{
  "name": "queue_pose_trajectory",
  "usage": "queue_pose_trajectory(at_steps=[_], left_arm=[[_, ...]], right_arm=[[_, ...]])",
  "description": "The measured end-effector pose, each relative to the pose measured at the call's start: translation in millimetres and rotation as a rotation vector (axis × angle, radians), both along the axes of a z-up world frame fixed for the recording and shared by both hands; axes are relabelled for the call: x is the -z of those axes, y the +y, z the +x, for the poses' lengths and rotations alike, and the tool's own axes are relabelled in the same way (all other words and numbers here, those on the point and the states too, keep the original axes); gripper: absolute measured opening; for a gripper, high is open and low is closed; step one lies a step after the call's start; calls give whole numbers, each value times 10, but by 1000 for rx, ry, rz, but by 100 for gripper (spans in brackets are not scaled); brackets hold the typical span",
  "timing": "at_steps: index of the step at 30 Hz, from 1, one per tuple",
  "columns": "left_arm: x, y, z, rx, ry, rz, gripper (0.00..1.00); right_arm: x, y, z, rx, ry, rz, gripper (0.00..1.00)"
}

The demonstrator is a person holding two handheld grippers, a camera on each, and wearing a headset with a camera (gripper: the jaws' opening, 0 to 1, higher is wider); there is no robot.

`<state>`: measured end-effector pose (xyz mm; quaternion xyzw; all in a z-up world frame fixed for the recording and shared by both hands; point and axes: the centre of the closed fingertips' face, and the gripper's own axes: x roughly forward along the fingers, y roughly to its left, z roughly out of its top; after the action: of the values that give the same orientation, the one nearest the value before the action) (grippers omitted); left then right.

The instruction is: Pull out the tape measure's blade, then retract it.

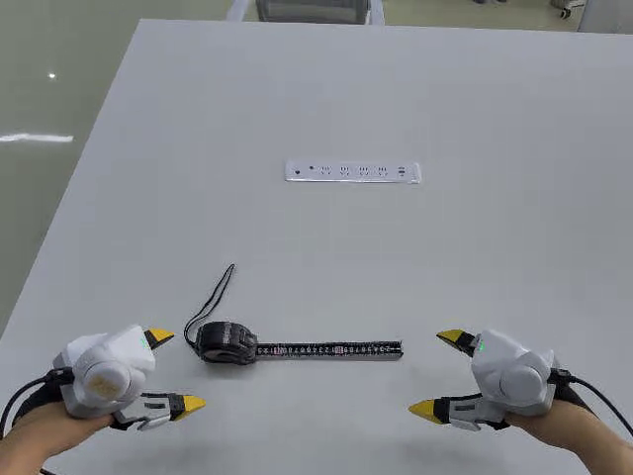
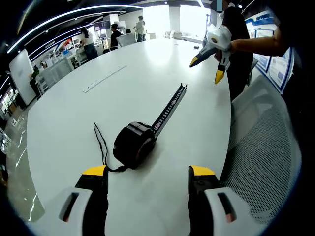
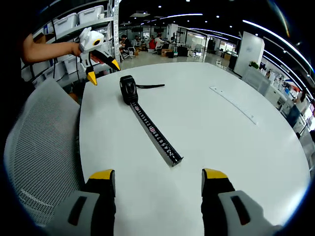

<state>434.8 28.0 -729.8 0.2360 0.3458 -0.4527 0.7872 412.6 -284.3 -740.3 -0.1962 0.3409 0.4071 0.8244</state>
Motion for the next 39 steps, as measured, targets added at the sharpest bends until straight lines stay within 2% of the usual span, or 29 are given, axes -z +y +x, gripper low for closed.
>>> queue_pose_trajectory(at_steps=[3,5,7,10,13,18,22,25,35,39], left_arm=[[-33,-41,-61,-32,-5,-28,67],[-52,-52,-98,-58,-13,-40,68],[-55,-59,-133,-75,-17,-51,70],[-87,-66,-169,-121,-29,-66,74],[-111,-84,-228,-155,-30,-92,78],[-144,-134,-345,-172,-44,-98,83],[-214,-140,-356,-211,-70,-118,89],[-249,-157,-381,-228,-72,-140,90],[-291,-147,-375,-271,-95,-154,99],[-298,-154,-382,-280,-96,-158,99]], right_arm=[[-56,10,-32,50,-23,21,73],[-69,-1,-59,91,-13,36,76],[-100,-5,-76,107,-28,45,78],[-124,-39,-106,151,-26,41,83],[-210,-26,-114,212,-34,92,84],[-209,-12,-197,241,-37,70,91],[-231,30,-247,266,-48,83,96],[-241,4,-251,288,-54,79,98],[-322,49,-247,321,-71,111,100],[-333,63,-256,324,-72,115,100]])
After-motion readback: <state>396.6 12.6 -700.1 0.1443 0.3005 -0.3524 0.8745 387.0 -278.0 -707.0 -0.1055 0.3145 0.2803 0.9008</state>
